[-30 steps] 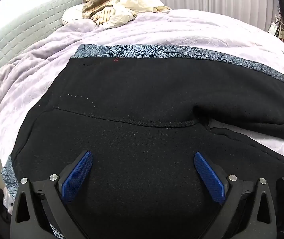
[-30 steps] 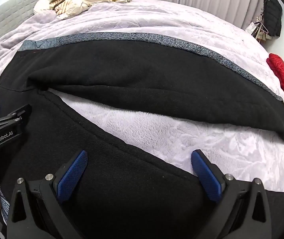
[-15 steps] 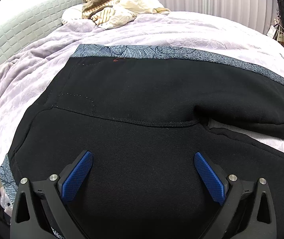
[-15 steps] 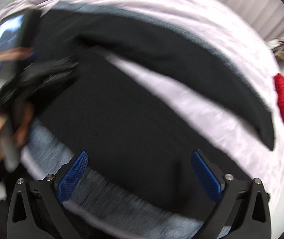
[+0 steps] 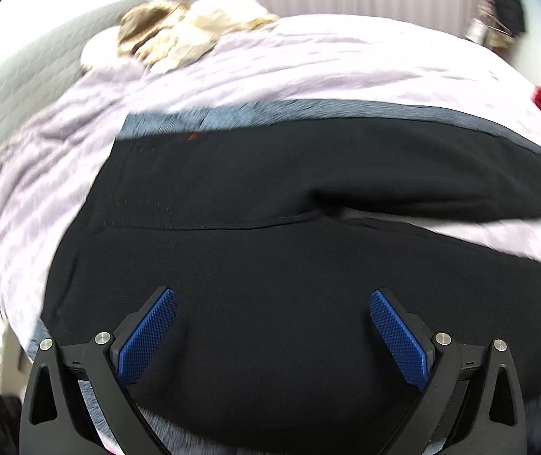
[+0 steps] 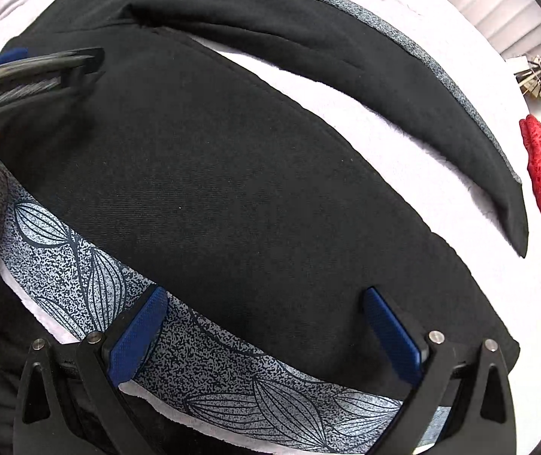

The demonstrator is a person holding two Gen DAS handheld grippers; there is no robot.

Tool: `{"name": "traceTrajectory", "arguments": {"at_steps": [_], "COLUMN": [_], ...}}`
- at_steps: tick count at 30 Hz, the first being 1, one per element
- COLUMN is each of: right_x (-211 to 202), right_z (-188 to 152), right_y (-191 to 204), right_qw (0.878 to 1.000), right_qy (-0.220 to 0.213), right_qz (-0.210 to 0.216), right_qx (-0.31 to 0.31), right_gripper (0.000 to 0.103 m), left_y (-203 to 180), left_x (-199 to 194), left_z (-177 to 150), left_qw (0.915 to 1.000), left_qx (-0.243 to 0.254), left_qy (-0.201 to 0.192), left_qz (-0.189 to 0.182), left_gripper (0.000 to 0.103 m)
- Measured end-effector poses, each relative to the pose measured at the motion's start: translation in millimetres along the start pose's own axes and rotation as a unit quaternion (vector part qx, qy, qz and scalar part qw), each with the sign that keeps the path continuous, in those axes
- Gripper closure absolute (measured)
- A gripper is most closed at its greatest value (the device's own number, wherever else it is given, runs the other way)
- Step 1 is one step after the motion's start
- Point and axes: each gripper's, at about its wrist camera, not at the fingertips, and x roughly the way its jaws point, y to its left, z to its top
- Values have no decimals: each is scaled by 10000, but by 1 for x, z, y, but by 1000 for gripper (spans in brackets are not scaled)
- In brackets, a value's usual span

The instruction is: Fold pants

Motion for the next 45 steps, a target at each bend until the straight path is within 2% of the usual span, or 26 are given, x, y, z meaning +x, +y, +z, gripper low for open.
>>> {"name": "traceTrajectory", "arguments": {"at_steps": [2,5,10,19,27,45], "right_x": [0,0,-1,-4,-7,-11], "right_z": [4,6,16,33,46,22], "right_y": [5,8,24,50,76,97], "right_qw": [9999,9998,9995,9973,9957,9929], "right_qy": [14,55,125,215,262,150], "right_qz": [-101,-172,-245,-617,-810,-1102], "right_qx": [-79,-97,-136,-340,-359,-411], "right_gripper": [0,0,0,0,0,0], "left_y": [-4,-9,-7,-1,10,13], "left_x": [-13,-26,-31,-58,-49,-39], "left_z": [-3,-10,-6,2,3,-8], "left_qw": [9998,9996,9985,9979,9969,9972], "left_qx": [83,164,117,263,229,252], "left_qy": [132,207,484,431,595,606], "left_qz": [-102,-62,-216,-395,-451,-348], "left_gripper": [0,0,0,0,0,0]}}
